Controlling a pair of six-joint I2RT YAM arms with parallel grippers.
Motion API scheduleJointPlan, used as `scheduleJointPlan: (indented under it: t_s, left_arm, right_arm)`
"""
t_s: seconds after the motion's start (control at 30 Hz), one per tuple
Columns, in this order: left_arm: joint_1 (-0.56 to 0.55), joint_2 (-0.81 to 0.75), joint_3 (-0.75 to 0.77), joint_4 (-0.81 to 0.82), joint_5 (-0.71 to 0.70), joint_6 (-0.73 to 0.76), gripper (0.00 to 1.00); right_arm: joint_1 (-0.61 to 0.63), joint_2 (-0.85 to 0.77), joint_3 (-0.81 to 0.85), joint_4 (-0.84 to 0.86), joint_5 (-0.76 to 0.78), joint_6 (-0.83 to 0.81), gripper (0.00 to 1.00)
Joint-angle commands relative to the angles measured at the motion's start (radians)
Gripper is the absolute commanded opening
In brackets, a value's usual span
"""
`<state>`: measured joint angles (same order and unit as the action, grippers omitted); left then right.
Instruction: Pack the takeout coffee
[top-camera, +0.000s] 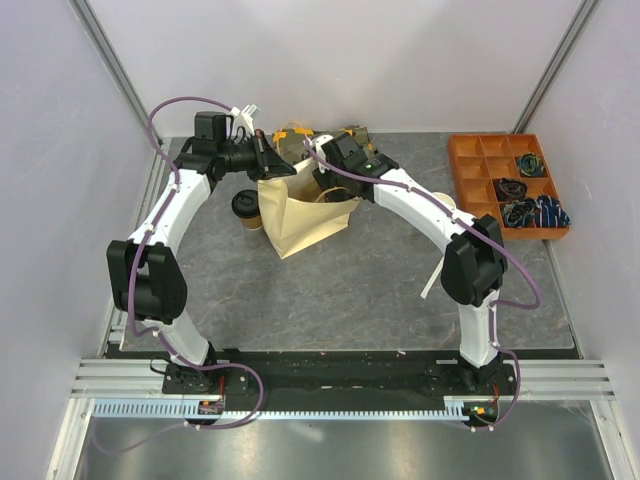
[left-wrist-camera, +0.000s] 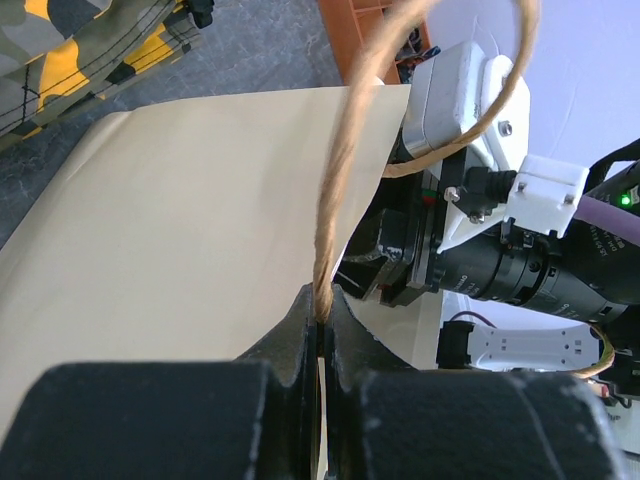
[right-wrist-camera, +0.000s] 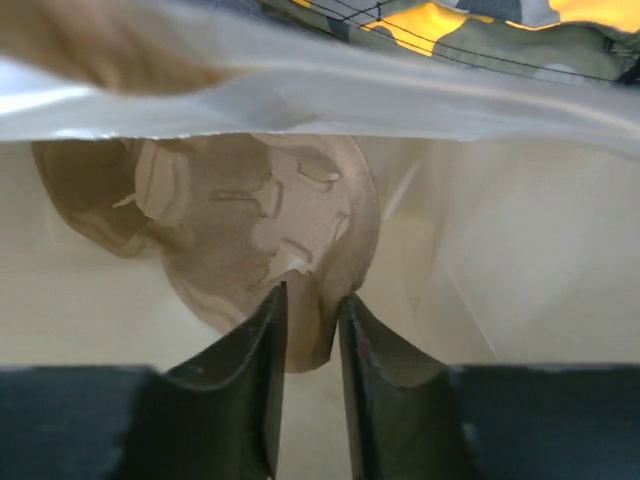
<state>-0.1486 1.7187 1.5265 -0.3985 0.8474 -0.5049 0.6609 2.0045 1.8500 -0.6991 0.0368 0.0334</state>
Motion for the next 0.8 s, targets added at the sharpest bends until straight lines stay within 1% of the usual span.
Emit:
scheduleJointPlan:
  t_s: [0.0, 0.03, 0.07, 0.13, 0.17, 0.33, 0.37, 0.4, 0.5, 0.53, 0.77]
  left_arm:
    - [0.001, 0.016, 0.02, -0.04, -0.007, 0.0, 0.02]
    - [0.001, 0.015, 0.02, -0.04, -0.007, 0.002, 0.02]
    - [0.001, 0.013, 0.017, -0.042, -0.007, 0.002, 0.02]
    - [0.001, 0.012, 0.015, -0.045, -0.007, 0.006, 0.02]
    - [0.001, 0.012, 0.014, -0.043, -0.005, 0.008, 0.02]
    - [0.001, 0.018, 0.02, -0.048, -0.004, 0.006, 0.02]
    - [0.0, 0.019, 0.021, -0.049, -0.004, 0.006, 0.02]
    - [0.0, 0.022, 0.023, -0.049, -0.004, 0.006, 0.02]
    - [0.0, 0.025, 0.029, -0.049, -0.004, 0.006, 0.02]
    - [0.0, 0.027, 0.029, -0.049, -0.004, 0.006, 0.02]
    - [0.0, 0.028, 0.027, -0.054, -0.007, 0.011, 0.02]
  right_arm:
    - [0.002, 0.007, 0.058, -0.036, -0.026, 0.025, 0.38]
    - [0.003, 0.004, 0.066, -0.04, -0.026, 0.029, 0.38]
    - [0.003, -0.003, 0.071, -0.043, -0.028, 0.033, 0.42]
    - [0.003, -0.012, 0.087, -0.06, -0.025, 0.037, 0.46]
    - [0.005, -0.018, 0.094, -0.065, -0.026, 0.039, 0.51]
    - [0.009, -0.041, 0.141, -0.106, -0.034, 0.042, 0.6]
    - [0.016, -0.044, 0.146, -0.112, -0.035, 0.039, 0.67]
    - [0.017, -0.046, 0.15, -0.117, -0.034, 0.037, 0.7]
    - [0.019, -0.053, 0.161, -0.125, -0.035, 0.037, 0.73]
    - [0.02, -0.052, 0.166, -0.129, -0.031, 0.04, 0.76]
    - [0.023, -0.055, 0.236, -0.161, -0.035, 0.03, 0.77]
